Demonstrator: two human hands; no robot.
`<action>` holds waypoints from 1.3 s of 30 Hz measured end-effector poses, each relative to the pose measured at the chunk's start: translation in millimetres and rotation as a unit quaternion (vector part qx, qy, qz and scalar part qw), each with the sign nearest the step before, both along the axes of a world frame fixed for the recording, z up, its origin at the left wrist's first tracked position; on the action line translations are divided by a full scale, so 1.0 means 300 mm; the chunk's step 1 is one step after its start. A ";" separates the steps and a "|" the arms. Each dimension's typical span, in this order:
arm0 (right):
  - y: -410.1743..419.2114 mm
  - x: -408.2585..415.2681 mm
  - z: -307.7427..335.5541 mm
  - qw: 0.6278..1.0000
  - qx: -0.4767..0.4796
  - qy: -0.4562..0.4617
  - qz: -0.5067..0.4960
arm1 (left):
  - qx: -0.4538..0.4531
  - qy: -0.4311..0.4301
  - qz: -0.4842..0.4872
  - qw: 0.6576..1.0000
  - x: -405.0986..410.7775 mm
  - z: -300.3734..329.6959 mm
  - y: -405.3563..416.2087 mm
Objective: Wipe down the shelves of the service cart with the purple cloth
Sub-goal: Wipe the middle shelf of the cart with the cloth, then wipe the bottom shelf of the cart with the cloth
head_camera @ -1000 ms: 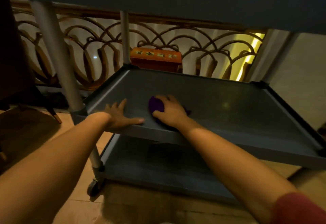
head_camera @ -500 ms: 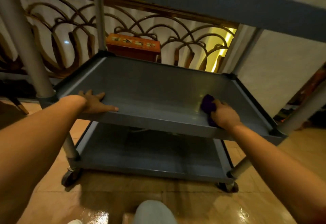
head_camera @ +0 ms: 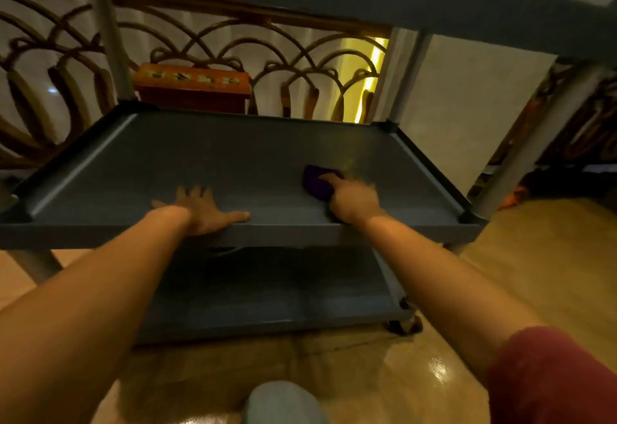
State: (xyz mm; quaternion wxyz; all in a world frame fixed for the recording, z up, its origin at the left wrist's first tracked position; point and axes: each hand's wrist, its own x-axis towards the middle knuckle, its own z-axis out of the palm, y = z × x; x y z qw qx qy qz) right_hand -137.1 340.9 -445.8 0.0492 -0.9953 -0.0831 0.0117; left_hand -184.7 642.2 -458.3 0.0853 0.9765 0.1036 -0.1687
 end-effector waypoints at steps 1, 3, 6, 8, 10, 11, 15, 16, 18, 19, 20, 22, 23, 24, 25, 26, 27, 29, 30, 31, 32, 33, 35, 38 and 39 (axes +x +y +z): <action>-0.081 0.006 0.001 1.000 -0.011 -0.002 -0.027 | 0.001 0.001 0.002 1.000 0.003 -0.007 -0.004; -0.239 0.023 0.001 0.996 -0.024 -0.006 -0.091 | 0.004 -0.002 0.006 1.000 0.006 -0.011 -0.009; -0.423 0.041 -0.004 0.982 -0.025 -0.014 -0.189 | 0.015 -0.003 0.006 1.000 0.012 -0.010 -0.013; -0.461 0.054 -0.014 0.976 0.012 -0.026 -0.214 | 0.014 -0.001 0.004 1.000 0.008 -0.011 -0.013; -0.458 0.060 -0.023 0.977 0.041 -0.042 -0.207 | 0.008 0.003 0.001 1.000 0.003 -0.014 -0.010; -0.459 0.058 -0.025 0.977 0.053 -0.050 -0.199 | 0.007 0.001 0.002 1.000 0.001 -0.016 -0.008; -0.518 0.041 -0.001 0.983 0.060 -0.048 -0.169 | 0.012 -0.015 0.007 1.000 -0.003 -0.019 -0.012; -0.540 0.042 0.007 0.984 0.043 -0.035 -0.170 | 0.009 -0.015 0.007 1.000 -0.004 -0.019 -0.013; -0.570 0.054 0.021 0.981 0.007 -0.016 -0.192 | 0.002 -0.018 0.008 1.000 -0.006 -0.020 -0.014; -0.576 0.057 0.023 0.979 -0.005 -0.020 -0.204 | 0.001 -0.024 0.008 1.000 -0.009 -0.026 -0.015; -0.573 0.059 0.017 0.976 -0.008 -0.030 -0.215 | 0.004 -0.036 0.009 0.999 -0.012 -0.031 -0.013; -0.557 0.056 -0.003 0.971 0.010 -0.060 -0.232 | 0.009 -0.046 0.010 0.999 -0.010 -0.034 -0.011; -0.546 0.054 -0.007 0.969 0.034 -0.073 -0.233 | 0.008 -0.040 0.009 0.999 -0.008 -0.033 -0.009; -0.537 0.051 -0.006 0.968 0.069 -0.079 -0.229 | 0.007 -0.031 0.007 0.999 -0.008 -0.030 -0.009; -0.528 0.047 0.002 0.964 0.114 -0.084 -0.224 | 0.003 -0.028 0.005 1.000 -0.012 -0.028 -0.009; -0.516 0.041 0.011 0.958 0.163 -0.091 -0.217 | 0.000 -0.046 0.002 0.999 -0.018 -0.027 -0.007; -0.494 0.029 0.018 0.951 0.208 -0.103 -0.205 | 0.005 -0.096 -0.008 0.995 -0.029 -0.031 -0.006; -0.418 -0.019 0.021 0.940 0.268 -0.150 -0.151 | 0.058 -0.267 -0.061 0.960 -0.079 -0.050 -0.022; -0.367 -0.047 0.013 0.935 0.284 -0.183 -0.111 | 0.094 -0.339 -0.101 0.931 -0.114 -0.070 -0.035; -0.314 -0.072 0.004 0.927 0.297 -0.217 -0.075 | 0.119 -0.386 -0.142 0.904 -0.147 -0.093 -0.046; -0.261 -0.096 -0.007 0.918 0.307 -0.245 -0.046 | 0.130 -0.405 -0.177 0.887 -0.180 -0.117 -0.055; -0.215 -0.116 -0.013 0.909 0.315 -0.269 -0.026 | 0.136 -0.415 -0.203 0.876 -0.206 -0.138 -0.062; -0.145 -0.148 -0.026 0.891 0.329 -0.312 0.005 | 0.138 -0.421 -0.220 0.869 -0.246 -0.172 -0.061; -0.073 -0.202 -0.060 0.866 0.354 -0.350 0.048 | 0.133 -0.424 -0.206 0.872 -0.321 -0.207 -0.056; -0.052 -0.215 -0.065 0.859 0.359 -0.361 0.056 | 0.130 -0.428 -0.204 0.871 -0.343 -0.216 -0.058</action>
